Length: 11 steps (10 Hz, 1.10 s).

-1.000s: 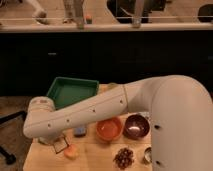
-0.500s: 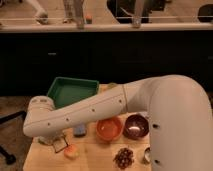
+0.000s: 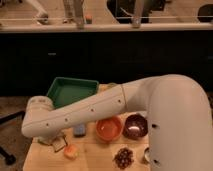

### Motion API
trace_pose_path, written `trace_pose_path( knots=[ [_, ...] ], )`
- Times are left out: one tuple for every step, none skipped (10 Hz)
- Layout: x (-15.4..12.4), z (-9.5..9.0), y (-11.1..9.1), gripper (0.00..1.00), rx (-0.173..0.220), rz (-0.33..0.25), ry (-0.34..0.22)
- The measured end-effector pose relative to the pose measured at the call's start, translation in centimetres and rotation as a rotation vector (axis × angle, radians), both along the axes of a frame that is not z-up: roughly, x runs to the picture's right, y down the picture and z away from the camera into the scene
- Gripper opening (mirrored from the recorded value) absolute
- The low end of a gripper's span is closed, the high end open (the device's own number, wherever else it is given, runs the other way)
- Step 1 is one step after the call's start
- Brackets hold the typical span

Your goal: Place eraser in paper cup

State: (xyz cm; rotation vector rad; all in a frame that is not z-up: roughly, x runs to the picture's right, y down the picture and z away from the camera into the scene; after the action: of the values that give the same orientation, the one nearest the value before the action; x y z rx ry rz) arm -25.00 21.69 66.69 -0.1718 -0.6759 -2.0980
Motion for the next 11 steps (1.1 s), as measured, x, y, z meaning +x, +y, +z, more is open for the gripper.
trace_pose_path(
  knots=[
    [-1.3,-0.2,-0.7,0.0,0.017,-0.016,-0.012],
    [-2.1,-0.4,-1.2,0.0,0.027,-0.031,-0.018],
    [-2.9,-0.7,-1.8,0.0,0.037,-0.046,-0.028],
    [-3.1,-0.8,-2.3,0.0,0.045,-0.058,-0.026],
    [-3.6,-0.9,-2.7,0.0,0.047,-0.068,-0.035],
    [-4.0,-0.9,-3.0,0.0,0.048,-0.08,-0.039],
    [-4.4,-0.8,-3.5,0.0,0.046,-0.103,-0.034],
    [-5.1,-0.7,-3.7,0.0,0.037,-0.125,-0.035],
    [-5.4,-0.5,-3.8,0.0,0.03,-0.145,-0.03],
    [-5.7,-0.1,-4.1,0.0,0.021,-0.168,-0.019],
    [-6.5,0.3,-4.2,0.0,0.008,-0.201,-0.015]
  ],
)
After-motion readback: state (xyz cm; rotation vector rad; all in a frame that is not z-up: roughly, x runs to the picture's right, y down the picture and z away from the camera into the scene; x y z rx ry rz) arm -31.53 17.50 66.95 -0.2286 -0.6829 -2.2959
